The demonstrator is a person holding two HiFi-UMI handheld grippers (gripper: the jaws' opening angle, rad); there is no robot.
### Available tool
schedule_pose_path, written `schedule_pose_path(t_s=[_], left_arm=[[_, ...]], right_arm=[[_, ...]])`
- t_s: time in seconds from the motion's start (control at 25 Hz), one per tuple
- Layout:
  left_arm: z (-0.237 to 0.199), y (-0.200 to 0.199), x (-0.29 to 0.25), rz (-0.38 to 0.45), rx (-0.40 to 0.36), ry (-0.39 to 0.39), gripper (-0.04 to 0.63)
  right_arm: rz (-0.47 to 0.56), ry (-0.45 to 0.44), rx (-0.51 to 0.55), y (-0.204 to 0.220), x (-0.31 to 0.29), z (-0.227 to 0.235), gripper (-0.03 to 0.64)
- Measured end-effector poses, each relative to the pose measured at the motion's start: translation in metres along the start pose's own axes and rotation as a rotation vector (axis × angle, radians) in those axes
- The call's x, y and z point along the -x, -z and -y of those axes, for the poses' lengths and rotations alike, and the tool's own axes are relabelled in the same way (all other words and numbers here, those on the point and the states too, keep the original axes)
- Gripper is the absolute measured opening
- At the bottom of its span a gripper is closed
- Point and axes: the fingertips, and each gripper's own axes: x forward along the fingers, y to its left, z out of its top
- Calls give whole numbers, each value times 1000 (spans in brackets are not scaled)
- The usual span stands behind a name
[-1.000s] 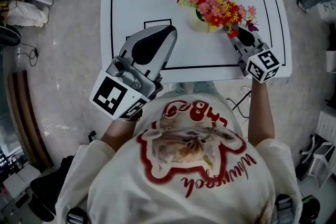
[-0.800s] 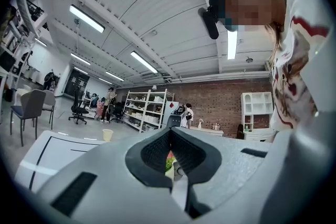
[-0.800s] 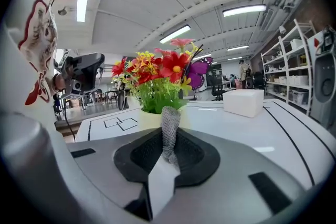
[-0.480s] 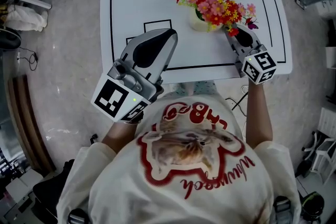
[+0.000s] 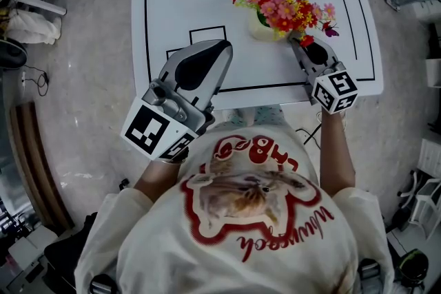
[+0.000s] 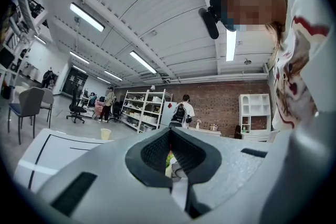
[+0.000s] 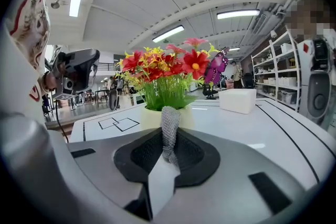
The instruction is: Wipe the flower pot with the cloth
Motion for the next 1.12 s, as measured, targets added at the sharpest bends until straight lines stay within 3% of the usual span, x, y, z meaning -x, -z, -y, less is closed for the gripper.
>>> schedule_pose_path(t_s=[1.12], left_arm=[[2, 2, 21, -4, -4, 9, 3]], right_arm=[[10, 80, -26, -1, -4, -15, 55]])
